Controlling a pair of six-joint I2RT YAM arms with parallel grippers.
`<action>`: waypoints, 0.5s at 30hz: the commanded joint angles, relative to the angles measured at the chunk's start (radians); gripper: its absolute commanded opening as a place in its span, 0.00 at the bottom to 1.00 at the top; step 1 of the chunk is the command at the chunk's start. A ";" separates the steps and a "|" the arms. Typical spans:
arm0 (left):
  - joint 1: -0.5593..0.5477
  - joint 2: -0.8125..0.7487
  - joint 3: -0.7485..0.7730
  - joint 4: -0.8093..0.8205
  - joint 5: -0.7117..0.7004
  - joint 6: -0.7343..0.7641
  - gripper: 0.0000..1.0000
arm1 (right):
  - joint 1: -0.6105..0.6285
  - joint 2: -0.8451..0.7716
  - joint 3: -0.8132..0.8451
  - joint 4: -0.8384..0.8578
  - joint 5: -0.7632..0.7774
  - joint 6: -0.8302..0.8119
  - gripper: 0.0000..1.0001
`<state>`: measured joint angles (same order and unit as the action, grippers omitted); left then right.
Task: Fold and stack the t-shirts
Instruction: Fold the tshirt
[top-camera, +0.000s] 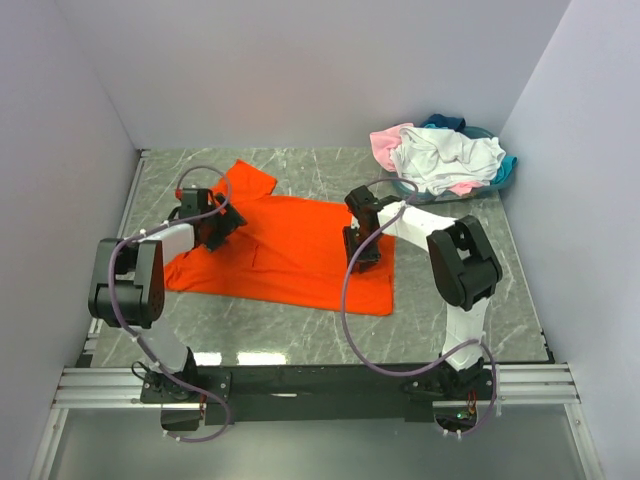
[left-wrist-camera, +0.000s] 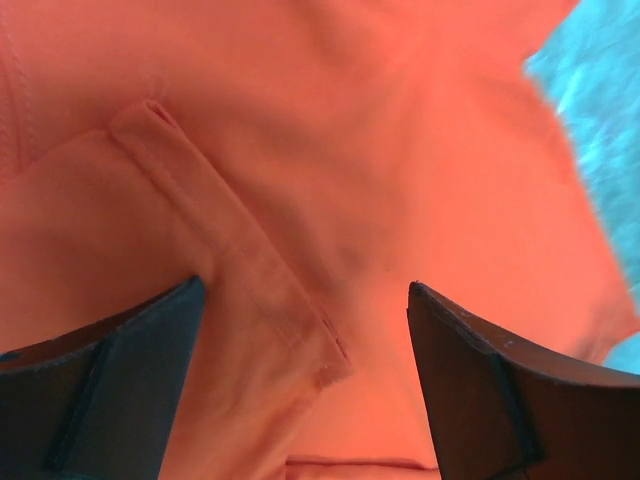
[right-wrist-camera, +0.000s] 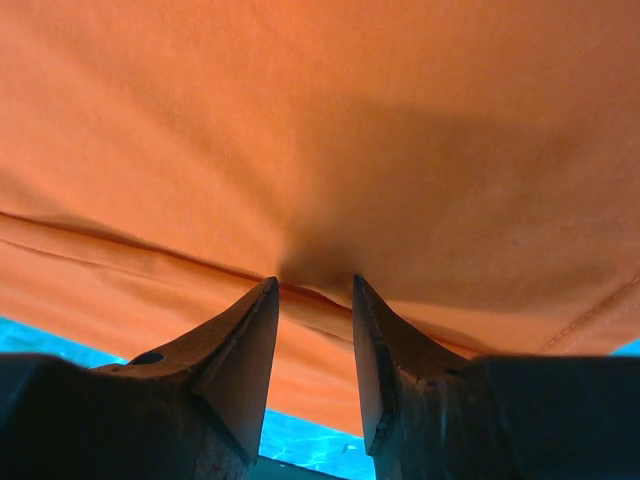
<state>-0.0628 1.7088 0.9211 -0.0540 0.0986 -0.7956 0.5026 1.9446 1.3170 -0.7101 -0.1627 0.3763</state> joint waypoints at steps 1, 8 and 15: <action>0.060 0.022 -0.071 0.078 0.091 -0.066 0.89 | 0.004 0.007 -0.062 0.060 -0.040 0.003 0.43; 0.142 -0.040 -0.209 0.057 0.112 -0.088 0.89 | 0.020 -0.016 -0.173 0.058 -0.046 0.013 0.42; 0.153 -0.207 -0.368 -0.023 0.072 -0.157 0.91 | 0.043 -0.084 -0.269 0.064 -0.052 0.039 0.42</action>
<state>0.0841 1.5349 0.6533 0.1207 0.2298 -0.9279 0.5190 1.8309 1.1389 -0.5785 -0.2359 0.4053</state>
